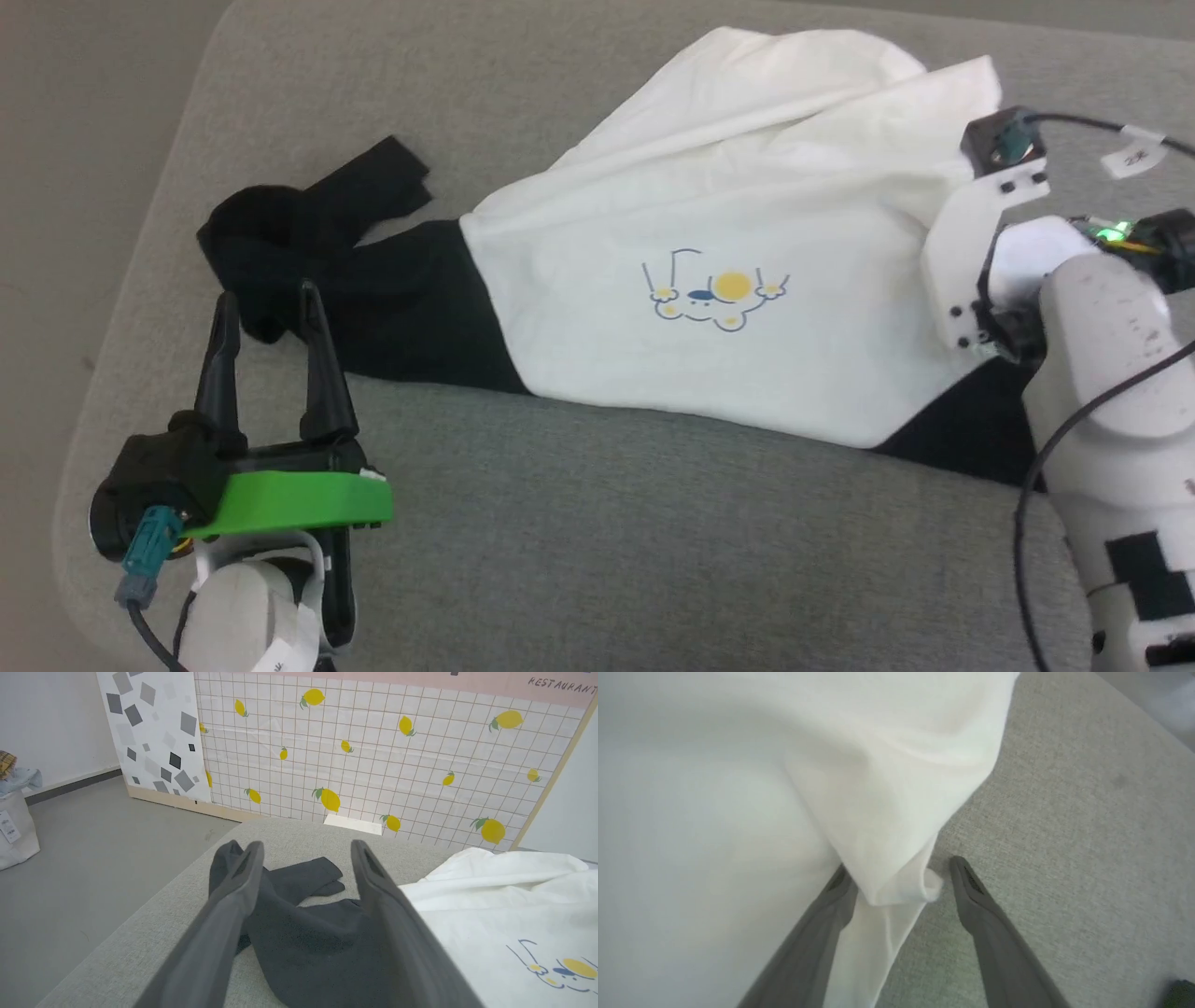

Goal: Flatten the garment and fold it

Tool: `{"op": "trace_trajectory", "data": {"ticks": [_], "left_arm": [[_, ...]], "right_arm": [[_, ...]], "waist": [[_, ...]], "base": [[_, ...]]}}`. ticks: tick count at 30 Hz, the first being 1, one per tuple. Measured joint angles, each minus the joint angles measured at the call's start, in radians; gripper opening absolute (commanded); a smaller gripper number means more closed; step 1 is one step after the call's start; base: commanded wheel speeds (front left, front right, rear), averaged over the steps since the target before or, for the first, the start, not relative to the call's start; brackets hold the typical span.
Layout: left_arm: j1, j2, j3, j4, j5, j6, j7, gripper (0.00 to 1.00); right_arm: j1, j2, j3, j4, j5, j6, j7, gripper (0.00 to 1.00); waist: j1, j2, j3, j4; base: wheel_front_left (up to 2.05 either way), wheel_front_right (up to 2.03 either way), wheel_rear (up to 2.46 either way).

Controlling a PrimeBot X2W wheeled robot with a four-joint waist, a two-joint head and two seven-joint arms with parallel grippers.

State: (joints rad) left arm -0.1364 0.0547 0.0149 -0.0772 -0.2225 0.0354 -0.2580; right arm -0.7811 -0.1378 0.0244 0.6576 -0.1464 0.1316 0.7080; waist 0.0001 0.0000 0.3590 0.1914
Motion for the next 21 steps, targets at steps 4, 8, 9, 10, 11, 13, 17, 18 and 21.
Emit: {"op": "trace_trajectory", "data": {"ticks": [4,8,9,10,11,13,17,18,21], "left_arm": [[-0.005,0.0,-0.022,-0.002,-0.011,0.01,0.0,1.0],[-0.014,-0.001,-0.041,-0.006,-0.014,0.01,0.0,1.0],[-0.02,-0.001,-0.046,-0.009,-0.014,0.01,0.0,1.0],[-0.024,-0.001,-0.05,-0.011,-0.014,0.01,0.0,1.0],[-0.026,-0.001,-0.053,-0.014,-0.014,0.01,0.0,1.0],[-0.034,-0.001,-0.06,-0.015,-0.017,0.01,0.0,1.0],[-0.05,-0.002,-0.075,-0.014,-0.023,0.011,0.0,1.0],[-0.052,-0.002,-0.078,-0.013,-0.026,0.011,0.0,1.0],[-0.055,-0.002,-0.084,-0.011,-0.042,0.016,0.0,1.0]], "right_arm": [[-0.047,-0.054,0.031,0.019,0.053,0.001,0.01,0.0],[-0.085,-0.121,0.045,0.014,0.084,0.001,0.006,0.0],[-0.097,-0.147,0.048,0.013,0.088,0.001,0.007,0.0],[-0.11,-0.177,0.049,0.011,0.087,0.001,0.009,0.0],[-0.124,-0.201,0.044,0.009,0.087,0.001,0.01,0.0],[-0.171,-0.253,0.018,-0.007,0.085,0.001,0.01,0.0],[-0.276,-0.294,-0.033,-0.055,0.048,0.001,-0.024,0.0],[-0.29,-0.292,-0.044,-0.062,0.039,0.001,-0.038,0.0],[-0.307,-0.26,-0.106,-0.083,0.006,0.001,-0.077,0.85]], "waist": [[0.0,0.0,0.026,0.027],[0.0,0.0,0.048,0.046],[0.0,0.0,0.053,0.05],[0.0,0.0,0.058,0.054],[0.0,0.0,0.063,0.057],[0.0,0.0,0.077,0.063],[0.0,0.0,0.105,0.076],[0.0,0.0,0.111,0.079],[0.0001,0.0,0.128,0.087]], "base": [[0.0,0.0,0.0],[0.0,0.0,0.0],[0.0,0.0,0.0],[0.0,0.0,0.0],[0.0,0.0,0.0],[0.0,0.0,0.0],[0.0,0.0,0.0],[0.0,0.0,0.0],[0.0,0.0,0.0]]}}
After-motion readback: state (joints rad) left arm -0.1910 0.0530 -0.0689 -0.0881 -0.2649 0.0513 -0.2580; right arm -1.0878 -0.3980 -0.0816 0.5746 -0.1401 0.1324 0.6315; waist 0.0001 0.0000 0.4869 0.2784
